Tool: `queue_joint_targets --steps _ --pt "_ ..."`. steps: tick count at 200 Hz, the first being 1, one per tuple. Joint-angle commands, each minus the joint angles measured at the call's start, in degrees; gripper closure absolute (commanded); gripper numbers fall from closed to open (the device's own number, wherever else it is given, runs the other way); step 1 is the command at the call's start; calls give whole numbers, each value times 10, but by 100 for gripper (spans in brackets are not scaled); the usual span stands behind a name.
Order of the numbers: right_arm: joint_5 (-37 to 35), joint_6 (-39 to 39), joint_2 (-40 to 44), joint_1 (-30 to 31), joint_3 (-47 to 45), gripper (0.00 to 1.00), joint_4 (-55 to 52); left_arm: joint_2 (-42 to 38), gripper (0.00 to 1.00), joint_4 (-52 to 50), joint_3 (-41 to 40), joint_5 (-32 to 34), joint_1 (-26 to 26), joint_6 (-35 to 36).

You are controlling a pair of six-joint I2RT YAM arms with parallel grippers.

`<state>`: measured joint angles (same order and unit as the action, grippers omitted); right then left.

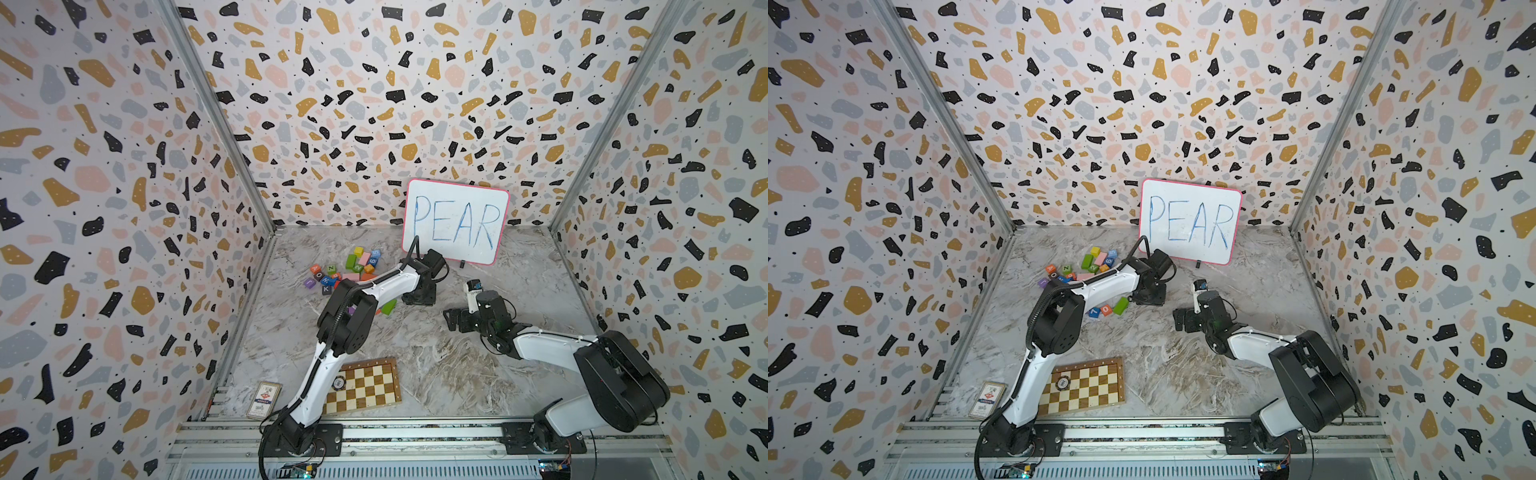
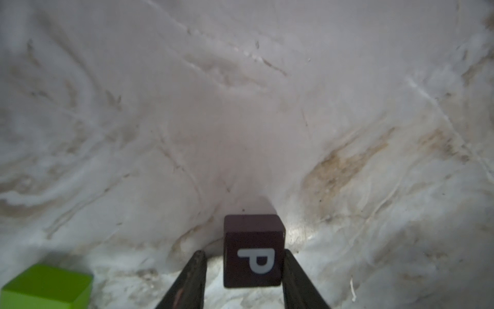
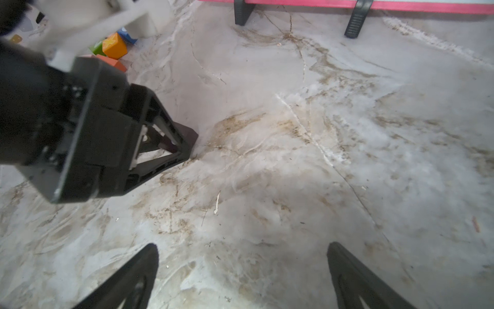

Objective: Spell the uppercase word “pear” with letter blocks
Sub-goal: Place the letter block at the center of the board, then move the letter block to the center of the board.

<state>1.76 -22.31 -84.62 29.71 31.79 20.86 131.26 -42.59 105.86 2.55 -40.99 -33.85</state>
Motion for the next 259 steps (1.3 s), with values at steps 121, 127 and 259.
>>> queue_joint_targets --steps 121,127,259 --pt "4 -13 16 -18 -13 0 10 -87 39 56 -53 -1 -14 117" --pt "11 -12 16 -18 -20 0 23 -95 37 60 -61 4 -8 142" --pt "31 -21 -12 -5 -51 0 108 20 39 -9 48 -100 29 302"
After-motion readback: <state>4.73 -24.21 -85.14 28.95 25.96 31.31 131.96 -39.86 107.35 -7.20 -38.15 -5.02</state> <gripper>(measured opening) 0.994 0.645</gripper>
